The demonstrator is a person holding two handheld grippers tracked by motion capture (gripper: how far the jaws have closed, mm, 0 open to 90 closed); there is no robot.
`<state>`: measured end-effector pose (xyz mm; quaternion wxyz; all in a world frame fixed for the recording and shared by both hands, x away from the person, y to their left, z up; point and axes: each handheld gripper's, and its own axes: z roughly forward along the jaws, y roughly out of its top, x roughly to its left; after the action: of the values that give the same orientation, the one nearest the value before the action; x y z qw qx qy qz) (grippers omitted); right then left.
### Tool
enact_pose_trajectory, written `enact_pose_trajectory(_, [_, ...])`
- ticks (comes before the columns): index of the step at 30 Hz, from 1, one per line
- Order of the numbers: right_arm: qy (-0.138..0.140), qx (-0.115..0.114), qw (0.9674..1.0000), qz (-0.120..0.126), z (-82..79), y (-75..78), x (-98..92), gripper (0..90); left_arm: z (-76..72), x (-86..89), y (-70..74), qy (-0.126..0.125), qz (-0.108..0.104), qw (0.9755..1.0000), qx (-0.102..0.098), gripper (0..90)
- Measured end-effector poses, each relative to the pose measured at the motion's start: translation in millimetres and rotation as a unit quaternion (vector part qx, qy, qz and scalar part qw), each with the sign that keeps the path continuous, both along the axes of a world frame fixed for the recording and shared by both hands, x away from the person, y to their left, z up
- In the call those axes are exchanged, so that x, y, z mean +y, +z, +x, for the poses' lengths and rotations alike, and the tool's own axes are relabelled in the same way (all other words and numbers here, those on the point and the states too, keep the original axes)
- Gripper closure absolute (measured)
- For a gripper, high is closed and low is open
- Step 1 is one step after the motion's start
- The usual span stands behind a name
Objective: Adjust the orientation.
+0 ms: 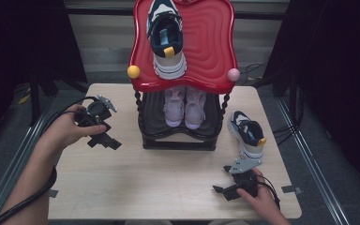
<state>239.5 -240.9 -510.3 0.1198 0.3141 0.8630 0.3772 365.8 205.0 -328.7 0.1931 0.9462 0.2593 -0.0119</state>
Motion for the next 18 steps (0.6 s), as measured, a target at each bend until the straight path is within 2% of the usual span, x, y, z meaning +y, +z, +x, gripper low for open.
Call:
enact_pose_trajectory(8, [0.000, 0.001, 1.0000, -0.001, -0.1, 0.1, -0.1, 12.7, -2.0, 0.2, -36.9, -0.003, 0.006, 0.9996, 0.027, 18.4])
enact_pose_trajectory(18, [0.000, 0.001, 1.0000, -0.001, -0.1, 0.1, -0.1, 12.7, -5.6, -3.1, -82.0, 0.001, -0.010, 0.9991, 0.041, 18.5])
